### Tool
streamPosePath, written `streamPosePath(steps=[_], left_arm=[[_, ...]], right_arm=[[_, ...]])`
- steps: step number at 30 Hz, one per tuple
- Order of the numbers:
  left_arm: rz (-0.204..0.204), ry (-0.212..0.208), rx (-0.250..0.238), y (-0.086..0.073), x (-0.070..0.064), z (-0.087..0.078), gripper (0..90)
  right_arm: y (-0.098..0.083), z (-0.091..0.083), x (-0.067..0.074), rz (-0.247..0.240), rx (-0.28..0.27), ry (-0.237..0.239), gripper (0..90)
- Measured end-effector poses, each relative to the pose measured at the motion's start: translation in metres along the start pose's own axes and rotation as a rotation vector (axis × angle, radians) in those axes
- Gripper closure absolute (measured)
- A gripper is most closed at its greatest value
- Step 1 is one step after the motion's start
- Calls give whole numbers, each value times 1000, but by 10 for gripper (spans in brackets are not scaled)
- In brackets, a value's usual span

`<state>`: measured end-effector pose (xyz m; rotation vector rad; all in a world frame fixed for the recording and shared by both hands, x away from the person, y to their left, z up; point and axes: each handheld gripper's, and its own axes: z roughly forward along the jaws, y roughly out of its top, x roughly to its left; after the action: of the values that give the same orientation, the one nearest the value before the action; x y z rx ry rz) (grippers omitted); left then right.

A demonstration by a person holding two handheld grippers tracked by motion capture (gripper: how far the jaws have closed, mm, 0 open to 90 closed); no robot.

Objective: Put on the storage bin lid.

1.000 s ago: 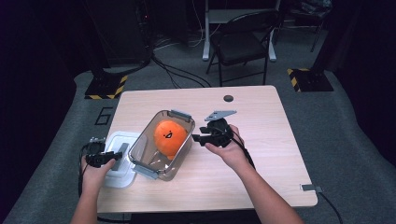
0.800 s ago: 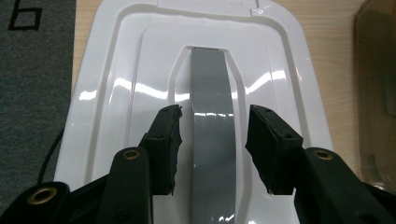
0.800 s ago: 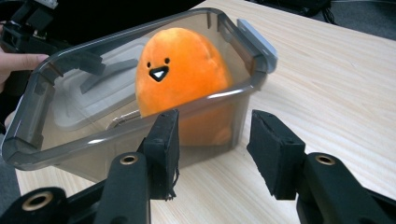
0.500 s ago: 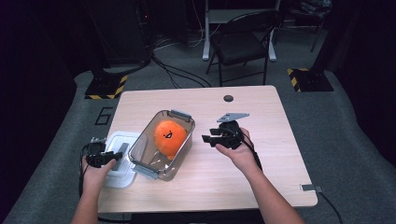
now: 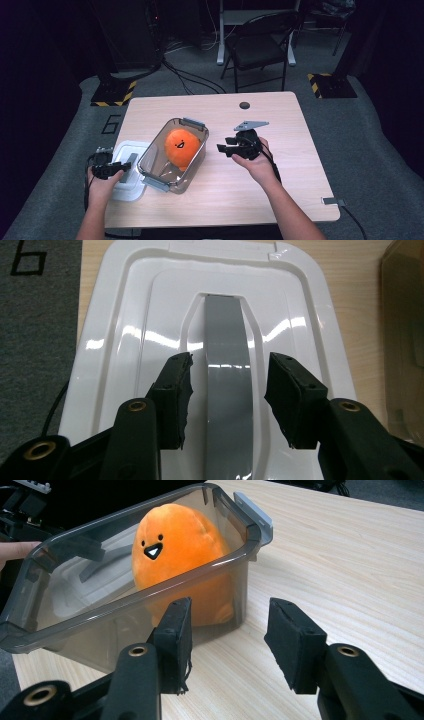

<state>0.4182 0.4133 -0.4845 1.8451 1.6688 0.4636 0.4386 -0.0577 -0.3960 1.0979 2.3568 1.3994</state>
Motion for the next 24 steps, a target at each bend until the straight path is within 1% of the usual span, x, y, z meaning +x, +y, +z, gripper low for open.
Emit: streamPosePath(steps=[3,6,8,10,12,13,16,18,19,21,24], left_arm=[[-1,0,8,0,-1,2,525],[10,4,24,-1,-2,7,528],[19,21,39,-1,-2,11,528],[21,28,46,-1,-2,12,537],[16,25,48,-2,-2,14,548],[20,32,56,-2,-2,14,560],[25,36,45,-2,-4,16,573],[42,48,49,-2,-6,16,610],[45,50,46,-2,-6,17,654],[46,59,46,-1,-8,17,661],[44,59,55,0,-8,17,663]], right_arm=[[0,-1,0,1,-3,-2,521],[-1,-1,-1,3,-3,-4,521],[-1,-1,-1,6,-2,-4,521],[-1,-1,-1,8,-2,-5,521],[-2,-1,-2,9,-2,-5,521],[-2,-1,-3,7,-3,-7,521],[-2,-1,-4,12,-2,-10,521],[-3,-1,-5,16,0,-12,521],[-3,-1,-6,16,-2,-10,521],[-3,-1,-6,19,-3,-9,521],[-3,-2,-6,18,-5,-6,521]])
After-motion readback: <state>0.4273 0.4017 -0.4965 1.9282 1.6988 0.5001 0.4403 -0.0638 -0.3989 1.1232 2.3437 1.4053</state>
